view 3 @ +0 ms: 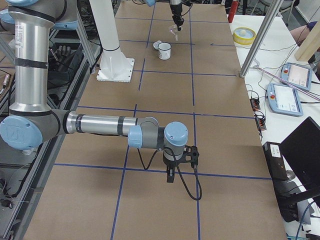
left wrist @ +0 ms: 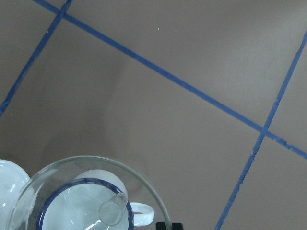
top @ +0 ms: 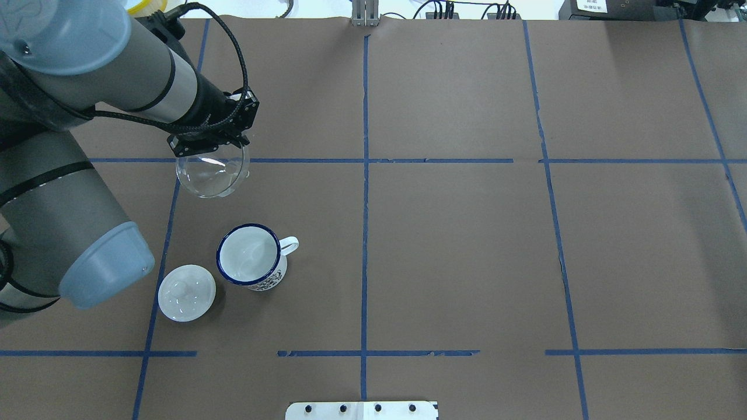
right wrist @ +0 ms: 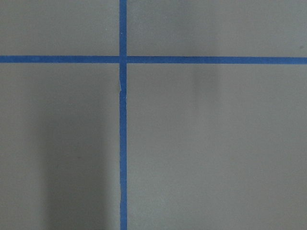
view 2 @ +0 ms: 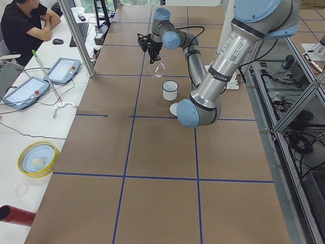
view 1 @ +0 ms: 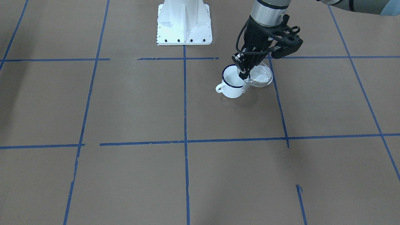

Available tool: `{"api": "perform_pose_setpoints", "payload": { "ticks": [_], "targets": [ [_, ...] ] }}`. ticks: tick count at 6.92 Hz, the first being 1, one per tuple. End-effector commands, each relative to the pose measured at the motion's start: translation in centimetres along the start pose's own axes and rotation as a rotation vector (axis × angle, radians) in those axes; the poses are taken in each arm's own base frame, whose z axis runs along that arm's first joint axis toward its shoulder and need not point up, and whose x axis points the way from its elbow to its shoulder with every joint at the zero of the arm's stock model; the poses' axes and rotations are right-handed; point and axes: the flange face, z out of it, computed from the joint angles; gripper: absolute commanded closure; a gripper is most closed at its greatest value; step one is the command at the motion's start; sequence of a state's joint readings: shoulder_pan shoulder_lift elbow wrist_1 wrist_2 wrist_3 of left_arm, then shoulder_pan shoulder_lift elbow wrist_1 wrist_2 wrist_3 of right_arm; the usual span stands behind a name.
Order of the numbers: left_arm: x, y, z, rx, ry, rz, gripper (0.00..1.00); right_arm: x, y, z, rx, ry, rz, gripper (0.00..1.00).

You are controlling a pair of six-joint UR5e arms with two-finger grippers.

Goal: Remove funnel from cup
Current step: 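Lift the glass funnel out of the mug with the left gripper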

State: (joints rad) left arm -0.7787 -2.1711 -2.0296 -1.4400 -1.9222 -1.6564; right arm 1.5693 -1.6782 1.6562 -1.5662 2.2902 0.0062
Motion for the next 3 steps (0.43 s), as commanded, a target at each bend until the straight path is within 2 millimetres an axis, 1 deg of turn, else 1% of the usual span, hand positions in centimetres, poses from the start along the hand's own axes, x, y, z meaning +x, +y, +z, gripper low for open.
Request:
{"api": "perform_pose_setpoints", "payload": {
  "ticks": [1,2,3],
  "targets": [
    [0.0,-4.2,3.0,0.027,0.149,-0.118,1.0,0.0,0.0,0.0,0.0,0.0,0.0,0.0],
    [0.1,-6.2,5.9,0.087,0.229,-0.19,1.0,0.0,0.0,0.0,0.0,0.0,0.0,0.0],
    [-0.4,-8.1,9.6,0.127,0.274,-0.241,1.0,0.0,0.0,0.0,0.0,0.0,0.0,0.0]
  ]
}}
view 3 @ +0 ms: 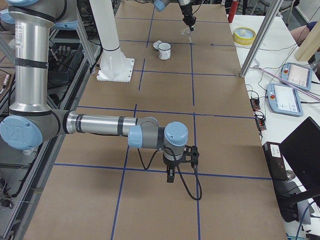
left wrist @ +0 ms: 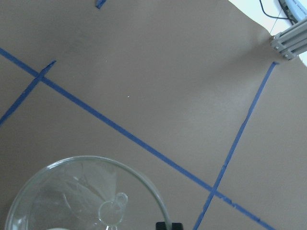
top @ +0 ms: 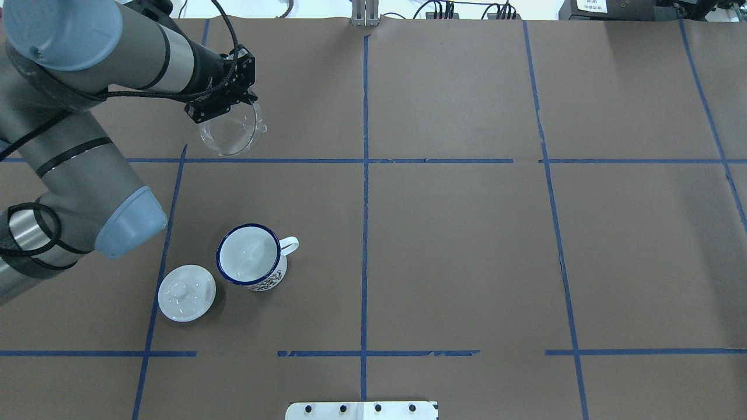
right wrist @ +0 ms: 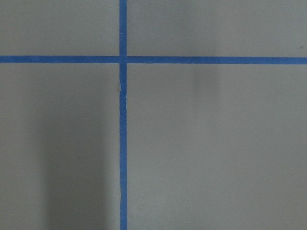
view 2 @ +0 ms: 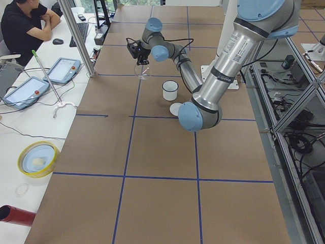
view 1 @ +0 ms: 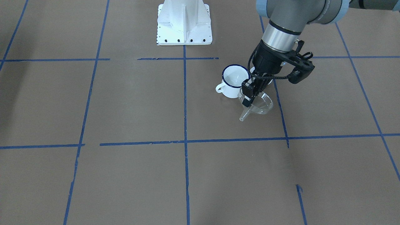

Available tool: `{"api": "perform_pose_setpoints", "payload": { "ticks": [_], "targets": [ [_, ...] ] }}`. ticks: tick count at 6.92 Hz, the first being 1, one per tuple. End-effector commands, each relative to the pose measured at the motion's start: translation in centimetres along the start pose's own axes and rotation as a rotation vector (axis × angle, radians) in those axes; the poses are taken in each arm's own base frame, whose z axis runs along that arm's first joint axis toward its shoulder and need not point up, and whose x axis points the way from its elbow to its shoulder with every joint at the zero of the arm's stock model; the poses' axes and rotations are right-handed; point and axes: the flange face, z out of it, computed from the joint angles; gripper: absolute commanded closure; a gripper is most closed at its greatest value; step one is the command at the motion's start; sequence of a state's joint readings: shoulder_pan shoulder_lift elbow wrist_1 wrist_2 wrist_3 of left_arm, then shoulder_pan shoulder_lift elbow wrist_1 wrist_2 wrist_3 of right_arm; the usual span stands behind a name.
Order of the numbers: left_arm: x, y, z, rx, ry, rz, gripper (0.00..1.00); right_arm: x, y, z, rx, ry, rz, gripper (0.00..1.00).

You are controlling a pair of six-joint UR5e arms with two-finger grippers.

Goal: Remove funnel from cup
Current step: 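Lift the glass funnel out of the mug with the left gripper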

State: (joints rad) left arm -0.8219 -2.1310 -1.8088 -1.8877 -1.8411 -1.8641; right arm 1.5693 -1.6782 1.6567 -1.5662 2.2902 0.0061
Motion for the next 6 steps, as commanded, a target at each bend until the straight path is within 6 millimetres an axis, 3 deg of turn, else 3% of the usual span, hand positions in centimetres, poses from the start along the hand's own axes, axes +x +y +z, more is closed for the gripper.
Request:
{"api": "perform_pose_setpoints", "payload": {
  "ticks": [1,2,3,4,6],
  "targets": [
    [-2.2,-3.9,6.5,0.079,0.138,-0.106,1.0,0.0,0.0,0.0,0.0,0.0,0.0,0.0],
    [-4.3,-6.5,10.2,0.144,0.249,-0.146,1.0,0.0,0.0,0.0,0.0,0.0,0.0,0.0],
    [-6.4,-7.3,11.7,0.176,0.356,-0.186,1.0,0.0,0.0,0.0,0.0,0.0,0.0,0.0],
    [-7.3,-6.7,12.5,0.174,0.344,-0.188,1.0,0.0,0.0,0.0,0.0,0.0,0.0,0.0],
    [-8.8,-7.4,14.0,0.162,0.375,-0.188,1.0,0.0,0.0,0.0,0.0,0.0,0.0,0.0]
  ]
}}
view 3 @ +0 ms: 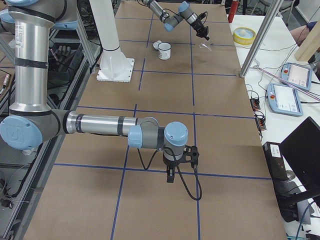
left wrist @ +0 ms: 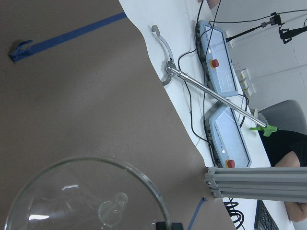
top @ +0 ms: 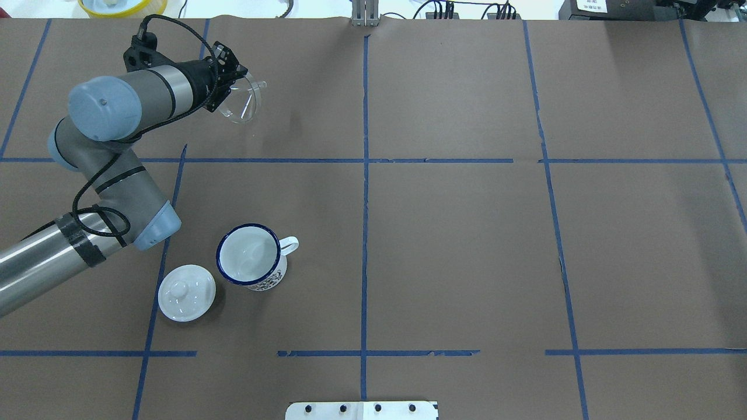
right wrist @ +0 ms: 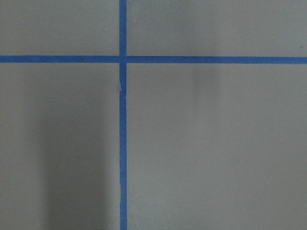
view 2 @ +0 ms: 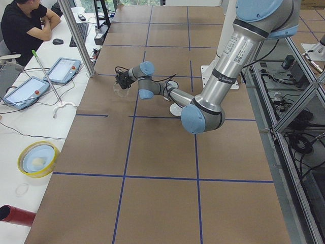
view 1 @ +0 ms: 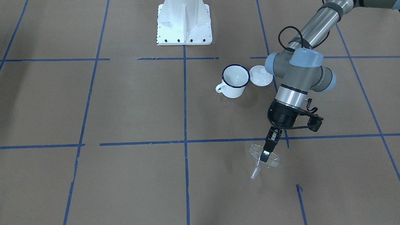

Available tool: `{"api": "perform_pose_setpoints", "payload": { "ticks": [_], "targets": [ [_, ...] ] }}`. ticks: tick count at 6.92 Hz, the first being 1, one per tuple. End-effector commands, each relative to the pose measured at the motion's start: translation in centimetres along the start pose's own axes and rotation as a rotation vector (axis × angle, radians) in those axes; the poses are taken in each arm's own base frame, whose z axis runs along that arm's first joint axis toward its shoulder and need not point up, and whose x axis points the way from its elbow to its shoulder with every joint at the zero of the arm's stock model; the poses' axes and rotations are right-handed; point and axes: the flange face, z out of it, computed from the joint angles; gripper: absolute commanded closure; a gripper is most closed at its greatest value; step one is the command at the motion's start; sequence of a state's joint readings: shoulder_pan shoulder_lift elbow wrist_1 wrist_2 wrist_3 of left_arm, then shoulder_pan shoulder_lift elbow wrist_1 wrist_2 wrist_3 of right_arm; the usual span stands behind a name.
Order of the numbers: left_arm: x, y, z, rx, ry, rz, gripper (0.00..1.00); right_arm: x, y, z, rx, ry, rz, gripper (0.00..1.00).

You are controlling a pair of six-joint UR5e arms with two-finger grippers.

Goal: Remove funnel from cup
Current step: 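Lift the glass funnel out of the mug with the left gripper, then lower the funnel onto the table farther from the robot and release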

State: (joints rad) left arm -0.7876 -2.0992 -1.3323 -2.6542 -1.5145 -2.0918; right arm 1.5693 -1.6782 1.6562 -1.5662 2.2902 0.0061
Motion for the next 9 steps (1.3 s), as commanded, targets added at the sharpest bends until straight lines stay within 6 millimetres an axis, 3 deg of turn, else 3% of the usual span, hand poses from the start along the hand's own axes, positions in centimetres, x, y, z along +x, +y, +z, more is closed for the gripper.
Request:
{"api": "perform_pose_setpoints", "payload": {
  "ticks": [1,5,6,7,8,9],
  "targets": [
    [-2.5,-0.3,1.2,0.003,0.019,-0.003,1.0,0.0,0.0,0.0,0.0,0.0,0.0,0.0],
    [-4.1,0.7,2.1,-0.021,0.018,-0.001,1.0,0.0,0.0,0.0,0.0,0.0,0.0,0.0],
    [-4.2,0.8,2.1,-0.021,0.016,-0.001,0.55,0.0,0.0,0.0,-0.001,0.0,0.001,0.0],
    [-4.4,0.9,2.1,-0.022,0.012,0.003,0.17,0.0,0.0,0.0,0.0,0.0,0.0,0.0],
    [-4.6,1.2,2.0,-0.027,0.011,0.007,0.05,0.0,0.0,0.0,0.0,0.0,0.0,0.0],
    [-4.2,1.2,1.8,-0.029,0.019,0.012,0.0,0.0,0.0,0.0,0.0,0.0,0.0,0.0]
  ]
}}
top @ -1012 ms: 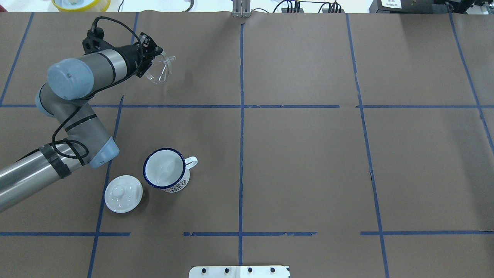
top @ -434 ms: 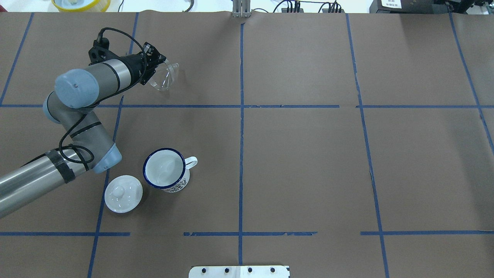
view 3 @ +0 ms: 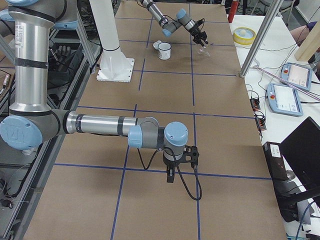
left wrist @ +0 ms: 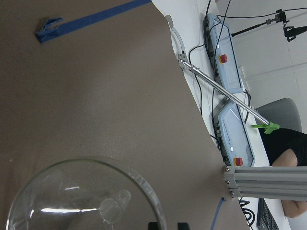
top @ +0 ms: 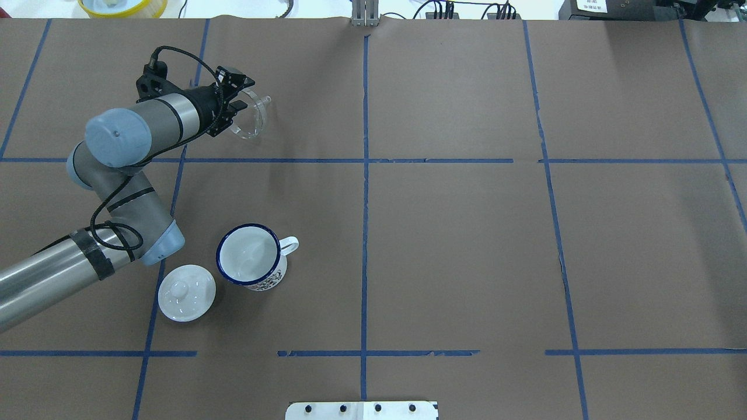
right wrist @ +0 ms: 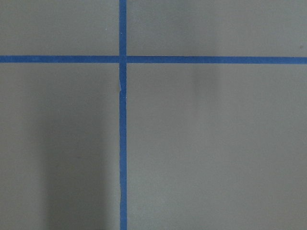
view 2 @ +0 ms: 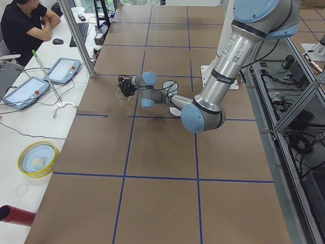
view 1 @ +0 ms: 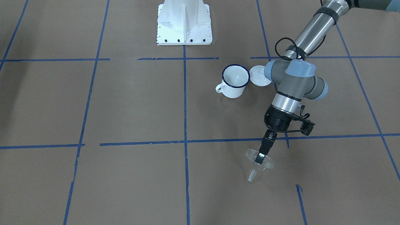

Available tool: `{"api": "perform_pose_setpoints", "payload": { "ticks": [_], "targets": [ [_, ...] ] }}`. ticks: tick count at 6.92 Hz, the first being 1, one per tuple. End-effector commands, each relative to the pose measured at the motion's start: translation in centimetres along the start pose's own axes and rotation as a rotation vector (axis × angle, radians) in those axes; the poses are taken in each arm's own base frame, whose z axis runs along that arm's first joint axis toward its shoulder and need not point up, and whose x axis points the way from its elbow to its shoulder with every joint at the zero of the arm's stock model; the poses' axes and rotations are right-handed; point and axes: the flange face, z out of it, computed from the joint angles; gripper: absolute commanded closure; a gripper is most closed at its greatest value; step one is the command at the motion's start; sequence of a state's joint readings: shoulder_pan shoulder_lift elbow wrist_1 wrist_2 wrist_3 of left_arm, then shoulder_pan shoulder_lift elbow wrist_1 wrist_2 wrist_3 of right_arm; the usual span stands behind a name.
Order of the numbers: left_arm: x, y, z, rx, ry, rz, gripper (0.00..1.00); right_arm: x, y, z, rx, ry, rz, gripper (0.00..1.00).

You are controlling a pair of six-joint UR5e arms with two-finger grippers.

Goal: Remove funnel from cup
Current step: 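Lower the funnel onto the table farther from the robot and release, then move the left gripper to the white lid and grasp its knob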

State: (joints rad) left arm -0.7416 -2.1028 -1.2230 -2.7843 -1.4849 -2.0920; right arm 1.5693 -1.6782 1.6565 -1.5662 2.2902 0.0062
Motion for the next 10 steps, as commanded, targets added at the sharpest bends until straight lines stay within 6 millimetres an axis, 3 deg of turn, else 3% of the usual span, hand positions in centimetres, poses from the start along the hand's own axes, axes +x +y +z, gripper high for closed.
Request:
{"api": "perform_pose_setpoints", "payload": {
  "ticks": [1,2,4,5,6,8,9,10],
  "targets": [
    [1.5,0.6,-1.1,-0.019,0.022,0.015,0.0,0.0,0.0,0.0,-0.001,0.0,0.001,0.0],
    [0.4,0.6,-1.9,-0.043,-0.066,0.114,0.0,0.0,0.0,0.0,0.0,0.0,0.0,0.0],
    [3.5,2.7,-4.6,-0.138,-0.323,0.272,0.0,0.0,0.0,0.0,0.0,0.0,0.0,0.0],
    [2.2,2.6,-7.4,-0.161,-0.493,0.349,0.0,0.0,0.0,0.0,0.0,0.0,0.0,0.0],
    [3.3,3.2,-11.4,-0.209,-0.599,0.467,0.0,0.0,0.0,0.0,0.0,0.0,0.0,0.0],
    [-0.1,0.8,-20.3,-0.212,-0.636,0.454,0.0,0.0,0.0,0.1,-0.001,0.0,0.001,0.0],
    [-2.7,2.1,-22.1,-0.272,-0.704,0.324,0.0,0.0,0.0,0.1,-0.001,0.0,0.001,0.0],
    [-6.1,4.5,-22.4,-0.306,-0.772,0.306,0.0,0.0,0.0,0.0,0.0,0.0,0.0,0.0]
  ]
}}
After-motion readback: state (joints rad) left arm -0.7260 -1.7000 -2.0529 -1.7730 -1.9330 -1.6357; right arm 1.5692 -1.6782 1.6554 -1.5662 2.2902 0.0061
